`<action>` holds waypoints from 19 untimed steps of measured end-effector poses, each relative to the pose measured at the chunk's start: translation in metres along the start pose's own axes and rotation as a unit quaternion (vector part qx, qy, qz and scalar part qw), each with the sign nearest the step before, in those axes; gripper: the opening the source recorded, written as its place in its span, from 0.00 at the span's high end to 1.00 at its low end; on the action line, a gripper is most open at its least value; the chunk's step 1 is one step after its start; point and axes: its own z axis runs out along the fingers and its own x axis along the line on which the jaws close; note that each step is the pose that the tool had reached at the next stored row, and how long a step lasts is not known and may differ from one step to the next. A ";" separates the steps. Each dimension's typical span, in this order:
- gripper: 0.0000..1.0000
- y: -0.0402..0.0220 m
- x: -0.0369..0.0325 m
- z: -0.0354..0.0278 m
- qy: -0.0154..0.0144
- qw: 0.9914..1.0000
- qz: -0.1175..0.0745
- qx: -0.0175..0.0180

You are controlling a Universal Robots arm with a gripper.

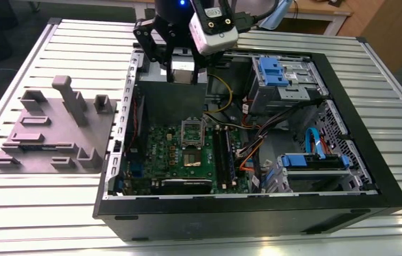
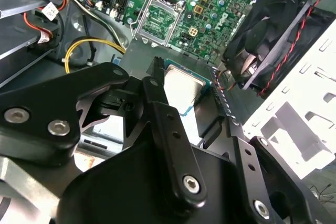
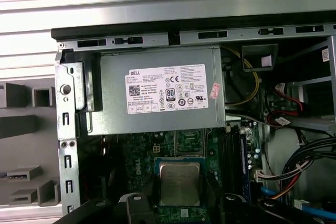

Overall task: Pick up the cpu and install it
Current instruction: 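Place the cpu into insertion slot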

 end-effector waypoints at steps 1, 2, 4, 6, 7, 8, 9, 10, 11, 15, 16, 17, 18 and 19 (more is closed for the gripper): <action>0.53 -0.0008 -0.0001 0.0018 0.000 1.000 -0.001 0.000; 0.53 -0.0016 -0.0002 0.0035 0.000 1.000 -0.001 0.000; 0.53 -0.0022 -0.0013 0.0071 0.000 1.000 -0.003 0.000; 0.53 -0.0028 -0.0030 0.0108 0.000 1.000 -0.004 0.000; 0.53 -0.0035 -0.0034 0.0123 0.000 1.000 -0.004 0.000; 0.53 -0.0045 -0.0036 0.0133 0.000 1.000 -0.004 0.000; 0.53 -0.0063 -0.0040 0.0143 0.000 1.000 -0.004 0.000; 0.53 -0.0090 -0.0045 0.0152 0.000 1.000 -0.004 0.000; 0.53 -0.0118 -0.0049 0.0157 0.000 1.000 -0.004 0.000; 0.53 -0.0158 -0.0063 0.0185 0.000 1.000 -0.011 0.000; 0.53 -0.0158 -0.0063 0.0193 0.001 1.000 -0.018 0.000; 0.53 -0.0159 -0.0063 0.0202 0.001 1.000 -0.025 0.000; 0.53 -0.0159 -0.0067 0.0213 0.001 0.999 -0.032 0.000; 0.53 -0.0158 -0.0075 0.0223 0.002 0.999 -0.035 0.000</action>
